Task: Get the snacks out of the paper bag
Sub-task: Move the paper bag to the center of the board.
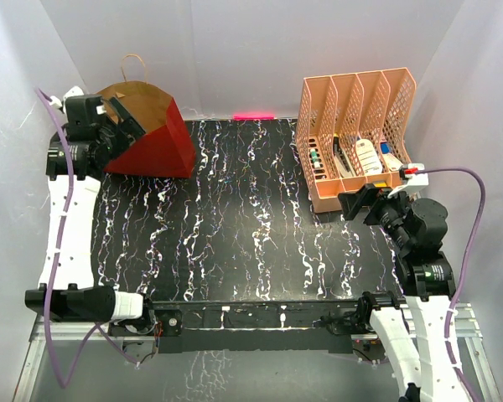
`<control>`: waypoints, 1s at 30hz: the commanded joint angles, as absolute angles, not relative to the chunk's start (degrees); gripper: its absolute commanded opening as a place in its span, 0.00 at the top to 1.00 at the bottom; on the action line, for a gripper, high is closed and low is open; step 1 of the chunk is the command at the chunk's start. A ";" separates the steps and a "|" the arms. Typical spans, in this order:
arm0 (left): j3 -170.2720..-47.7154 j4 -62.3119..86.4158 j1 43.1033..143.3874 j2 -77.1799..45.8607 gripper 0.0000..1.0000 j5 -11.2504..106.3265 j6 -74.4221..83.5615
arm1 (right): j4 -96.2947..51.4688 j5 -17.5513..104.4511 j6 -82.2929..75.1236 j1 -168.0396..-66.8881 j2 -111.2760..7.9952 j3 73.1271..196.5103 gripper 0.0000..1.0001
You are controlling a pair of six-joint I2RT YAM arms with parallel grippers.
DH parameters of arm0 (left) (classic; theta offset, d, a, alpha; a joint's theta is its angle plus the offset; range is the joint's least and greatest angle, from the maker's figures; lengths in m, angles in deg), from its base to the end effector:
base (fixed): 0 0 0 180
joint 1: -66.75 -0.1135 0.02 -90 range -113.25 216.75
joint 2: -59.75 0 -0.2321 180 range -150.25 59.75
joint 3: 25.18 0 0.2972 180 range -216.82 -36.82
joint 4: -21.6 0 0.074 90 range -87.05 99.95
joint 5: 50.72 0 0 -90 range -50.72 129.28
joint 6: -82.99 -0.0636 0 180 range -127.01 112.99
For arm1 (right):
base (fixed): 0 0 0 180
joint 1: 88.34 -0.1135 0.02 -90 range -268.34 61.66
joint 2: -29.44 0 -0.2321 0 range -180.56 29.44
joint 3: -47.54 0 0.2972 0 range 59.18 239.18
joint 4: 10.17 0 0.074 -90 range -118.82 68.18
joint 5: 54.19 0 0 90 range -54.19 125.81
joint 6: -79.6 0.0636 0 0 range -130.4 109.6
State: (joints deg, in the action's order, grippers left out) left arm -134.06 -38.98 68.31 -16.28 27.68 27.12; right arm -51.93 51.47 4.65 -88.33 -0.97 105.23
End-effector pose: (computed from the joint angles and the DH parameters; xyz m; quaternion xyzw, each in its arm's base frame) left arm 0.3345 0.0037 0.4365 -0.2889 0.8028 -0.0753 0.5162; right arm 0.2149 0.0171 0.3334 0.0199 0.7874 0.1862 0.5873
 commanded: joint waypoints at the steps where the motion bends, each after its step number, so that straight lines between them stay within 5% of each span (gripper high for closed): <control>1: -140.51 -41.10 64.80 -18.99 0.02 28.75 35.63 | -47.44 52.05 3.67 -87.96 0.58 105.09 0.02; 10: -138.45 -35.33 61.06 -22.46 0.02 23.75 55.49 | -46.91 49.95 2.91 -87.91 2.40 105.15 0.02; 16: -136.88 -29.85 57.99 -26.29 0.12 25.28 60.70 | -47.03 49.00 2.78 -87.89 3.17 105.15 0.02; 30: -128.05 -19.68 54.27 -24.86 0.54 32.94 66.20 | -47.08 48.38 2.83 -87.83 3.66 104.89 0.02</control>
State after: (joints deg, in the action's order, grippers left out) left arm -129.92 -23.81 54.78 -28.02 29.87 65.50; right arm -50.26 49.17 3.32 -88.19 2.90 105.12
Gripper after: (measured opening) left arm 0.497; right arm 0.981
